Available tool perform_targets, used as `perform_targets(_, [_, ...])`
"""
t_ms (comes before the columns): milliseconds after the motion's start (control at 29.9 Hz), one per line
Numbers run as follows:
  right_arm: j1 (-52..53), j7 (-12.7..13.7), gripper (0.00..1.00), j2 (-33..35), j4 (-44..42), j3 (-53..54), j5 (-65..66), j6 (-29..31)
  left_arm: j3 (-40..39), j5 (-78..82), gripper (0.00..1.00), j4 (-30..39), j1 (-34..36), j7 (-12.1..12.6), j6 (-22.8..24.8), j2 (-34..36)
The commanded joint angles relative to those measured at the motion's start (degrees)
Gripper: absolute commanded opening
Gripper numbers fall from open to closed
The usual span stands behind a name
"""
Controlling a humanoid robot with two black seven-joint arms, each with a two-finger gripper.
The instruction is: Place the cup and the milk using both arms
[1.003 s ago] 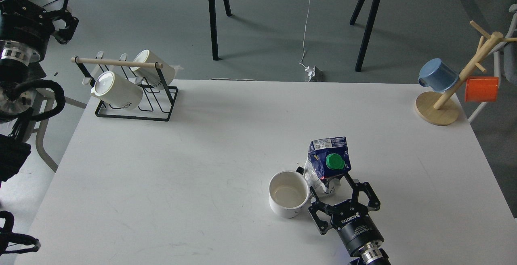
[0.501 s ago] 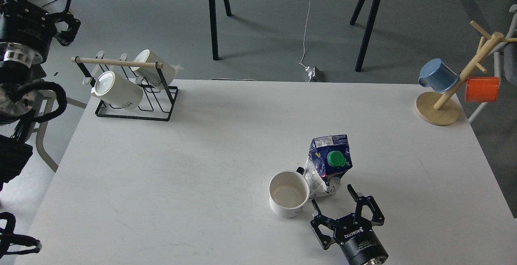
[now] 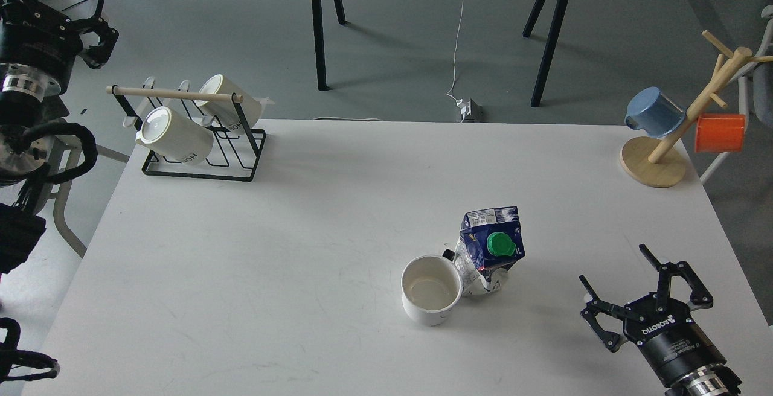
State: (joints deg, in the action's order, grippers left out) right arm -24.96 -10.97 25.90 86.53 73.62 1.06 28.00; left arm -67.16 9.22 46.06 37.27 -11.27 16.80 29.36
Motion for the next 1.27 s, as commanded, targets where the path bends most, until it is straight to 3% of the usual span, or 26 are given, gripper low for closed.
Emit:
perform_targets(0, [7.45, -0.27, 0.99, 5.29, -0.66, 4.15, 0.0, 0.0, 0.18, 0.09, 1.0, 0.0, 0.0, 0.54, 0.42, -0.01])
perform_targets(134, [18.42, -2.73, 0.99, 9.43, -4.07, 3.99, 0.08, 0.0, 1.85, 0.36, 1.0, 0.0, 0.17, 1.16, 3.85, -0.27])
perform_targets(334, [35.66, -2.48, 0.99, 9.35, -15.84, 3.64, 0.09, 0.0, 2.12, 0.45, 1.0, -2.36, 1.49, 1.25, 3.5, -0.97])
perform_targets(602, [61.32, -0.81, 0.98, 6.98, -42.46, -6.37, 0.0, 0.0, 9.32, 0.45, 1.0, -14.31, 12.99, 0.81, 4.56, -4.05])
perform_targets(735, [72.84, 0.51, 0.99, 2.5, -57.67, -13.14, -0.35, 0.0, 10.91, 0.27, 1.0, -17.83, 17.13, 0.89, 4.56, -6.68])
perform_targets(903, [82.69, 0.6, 0.99, -4.09, -70.69, -18.33, -0.35, 0.0, 10.91, 0.18, 1.0, -21.36, 18.72, 0.98, 5.43, -9.58])
perform_targets(1237, [84.29, 0.16, 0.99, -8.41, -73.26, -17.81, -0.88, 0.0, 10.82, -0.26, 1.0, -21.36, 18.54, 0.37, 5.88, -10.91])
